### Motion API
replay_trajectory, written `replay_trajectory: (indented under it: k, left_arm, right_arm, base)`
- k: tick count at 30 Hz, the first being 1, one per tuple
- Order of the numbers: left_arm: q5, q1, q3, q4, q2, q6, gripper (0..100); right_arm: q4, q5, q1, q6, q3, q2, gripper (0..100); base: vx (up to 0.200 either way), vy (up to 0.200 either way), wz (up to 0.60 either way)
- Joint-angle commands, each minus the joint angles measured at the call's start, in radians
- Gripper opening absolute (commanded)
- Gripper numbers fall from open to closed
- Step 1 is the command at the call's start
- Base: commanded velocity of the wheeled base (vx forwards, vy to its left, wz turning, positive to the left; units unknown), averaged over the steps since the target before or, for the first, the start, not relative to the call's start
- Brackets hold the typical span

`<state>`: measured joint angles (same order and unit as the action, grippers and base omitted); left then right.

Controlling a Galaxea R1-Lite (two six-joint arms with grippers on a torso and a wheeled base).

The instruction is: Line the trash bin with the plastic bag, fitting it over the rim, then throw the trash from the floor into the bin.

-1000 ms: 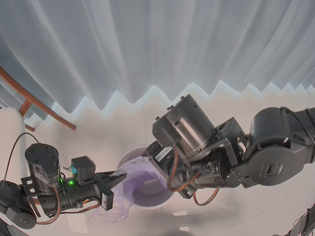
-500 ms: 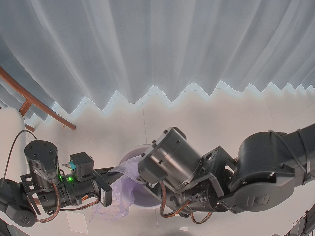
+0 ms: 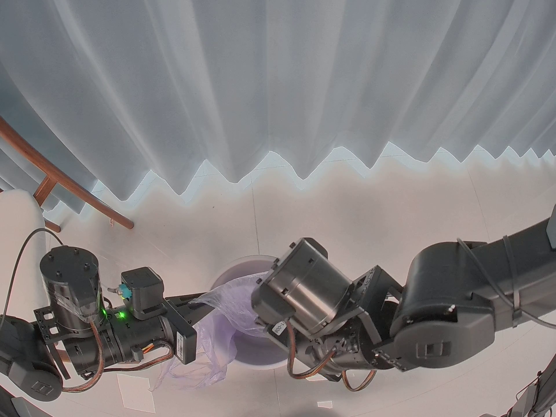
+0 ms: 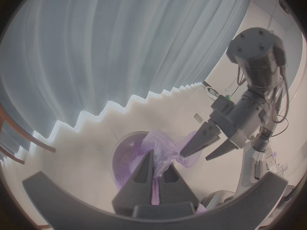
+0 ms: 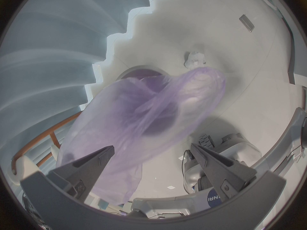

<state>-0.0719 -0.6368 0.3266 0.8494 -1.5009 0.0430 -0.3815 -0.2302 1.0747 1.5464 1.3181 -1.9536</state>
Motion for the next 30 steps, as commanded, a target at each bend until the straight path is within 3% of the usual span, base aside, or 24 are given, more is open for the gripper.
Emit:
replay_trajectory:
  k: [1,16,24,30]
  left_arm:
    - [0.0,0.0,0.002,0.0,0.004,0.002,0]
    - [0.0,0.0,0.005,0.019,-0.001,0.003,0]
    - [0.0,0.0,0.011,0.019,-0.006,0.003,0]
    - [0.0,-0.001,0.008,0.019,-0.007,0.006,0]
  right_arm:
    - [-0.002,0.0,-0.058,-0.023,-0.003,-0.011,100]
    - [-0.051,-0.049,-0.121,-0.058,-0.109,0.041,100]
    - [0.012,-0.049,-0.142,-0.173,-0.232,0.119,100]
    - [0.285,-0.049,-0.222,-0.529,-0.548,0.231,100]
  base:
    - [0.0,0.0,0.0]
    - [0.0,0.0,0.0]
    - [0.0,0.0,0.0]
    - [0.0,0.0,0.0]
